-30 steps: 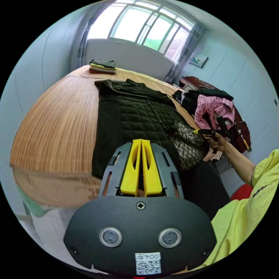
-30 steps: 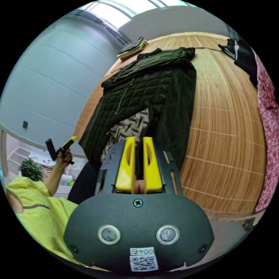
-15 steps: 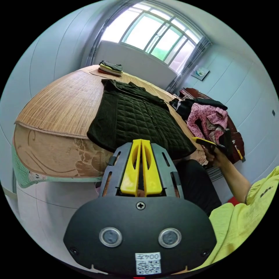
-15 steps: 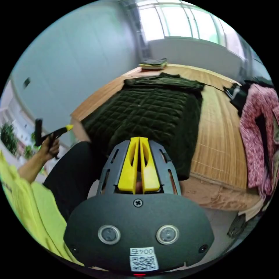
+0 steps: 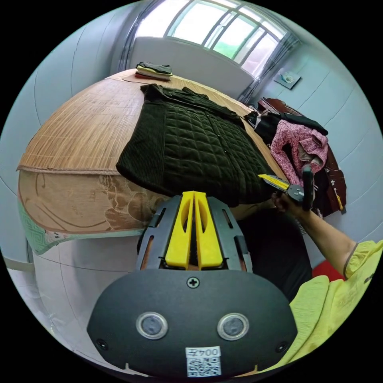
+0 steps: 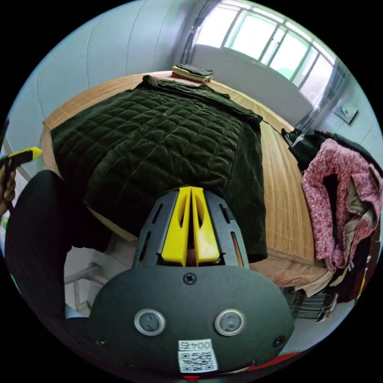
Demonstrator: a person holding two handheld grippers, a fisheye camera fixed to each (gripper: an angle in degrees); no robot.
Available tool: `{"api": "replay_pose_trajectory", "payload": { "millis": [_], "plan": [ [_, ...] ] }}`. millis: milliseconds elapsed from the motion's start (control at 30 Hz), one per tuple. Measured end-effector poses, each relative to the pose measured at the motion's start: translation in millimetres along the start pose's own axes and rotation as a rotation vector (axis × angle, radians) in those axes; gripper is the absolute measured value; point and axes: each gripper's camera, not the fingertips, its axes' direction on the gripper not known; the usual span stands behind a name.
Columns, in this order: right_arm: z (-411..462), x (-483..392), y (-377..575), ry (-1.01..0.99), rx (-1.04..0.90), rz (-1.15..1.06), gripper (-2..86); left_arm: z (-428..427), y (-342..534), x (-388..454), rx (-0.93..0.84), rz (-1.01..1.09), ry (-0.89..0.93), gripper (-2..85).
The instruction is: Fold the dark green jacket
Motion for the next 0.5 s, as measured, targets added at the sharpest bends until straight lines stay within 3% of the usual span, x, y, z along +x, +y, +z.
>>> {"api": "replay_pose_trajectory", "payload": {
  "millis": [67,167,233,333,500],
  "plan": [
    [-12,4,-10,-0.049,-0.029,0.05,-0.7,-2,-2,3,0.015,-0.024,-0.021,0.0],
    [-37,-25,-7,0.008,0.113,0.027,-0.7,-9,-13,17,0.081,-0.013,-0.121,0.0],
    [-8,-55,-7,0.075,-0.046,-0.061,-0.7,-8,-29,31,0.112,0.04,-0.189,0.0],
    [-4,-72,-5,0.166,0.005,-0.092,-0.7,16,-62,57,0.061,0.165,-0.243,0.0],
    [2,-68,-10,0.149,-0.027,-0.133,-0.6,84,-81,86,-0.099,0.341,-0.436,0.0]
  ]
}}
